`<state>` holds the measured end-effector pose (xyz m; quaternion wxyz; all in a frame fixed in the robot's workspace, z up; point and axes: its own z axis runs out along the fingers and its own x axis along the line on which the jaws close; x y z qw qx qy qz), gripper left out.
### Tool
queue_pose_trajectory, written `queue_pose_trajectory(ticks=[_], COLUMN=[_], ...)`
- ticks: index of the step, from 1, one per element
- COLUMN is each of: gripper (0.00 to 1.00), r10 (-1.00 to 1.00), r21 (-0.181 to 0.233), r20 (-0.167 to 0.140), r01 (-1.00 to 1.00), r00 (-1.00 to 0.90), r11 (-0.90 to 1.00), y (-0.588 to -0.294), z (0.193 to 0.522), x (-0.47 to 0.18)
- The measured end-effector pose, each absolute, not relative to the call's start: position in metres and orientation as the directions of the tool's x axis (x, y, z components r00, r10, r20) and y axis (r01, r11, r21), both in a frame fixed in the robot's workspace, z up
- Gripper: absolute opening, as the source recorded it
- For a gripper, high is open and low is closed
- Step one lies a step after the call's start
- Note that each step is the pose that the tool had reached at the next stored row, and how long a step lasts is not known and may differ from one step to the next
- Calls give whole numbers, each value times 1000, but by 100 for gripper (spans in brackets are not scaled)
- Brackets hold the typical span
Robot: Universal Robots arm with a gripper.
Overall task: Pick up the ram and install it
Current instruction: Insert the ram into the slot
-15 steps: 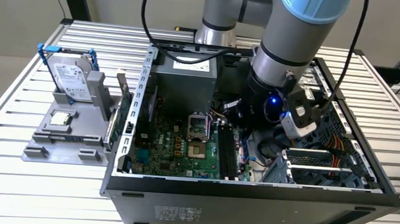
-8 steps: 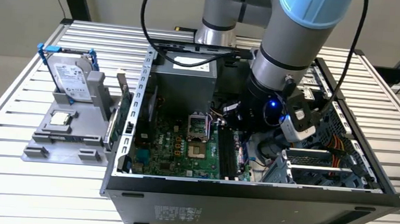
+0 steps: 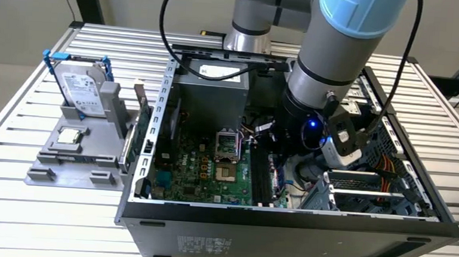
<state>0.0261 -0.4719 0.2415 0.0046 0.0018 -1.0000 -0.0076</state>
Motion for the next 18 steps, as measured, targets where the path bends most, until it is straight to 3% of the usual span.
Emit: queue_pose_trajectory(ticks=[18], gripper=[0], r10=[-7], r21=[12], r20=[9], r01=[-7], r00=[-1000], r11=[1000], y=[-477], z=[232], x=[21])
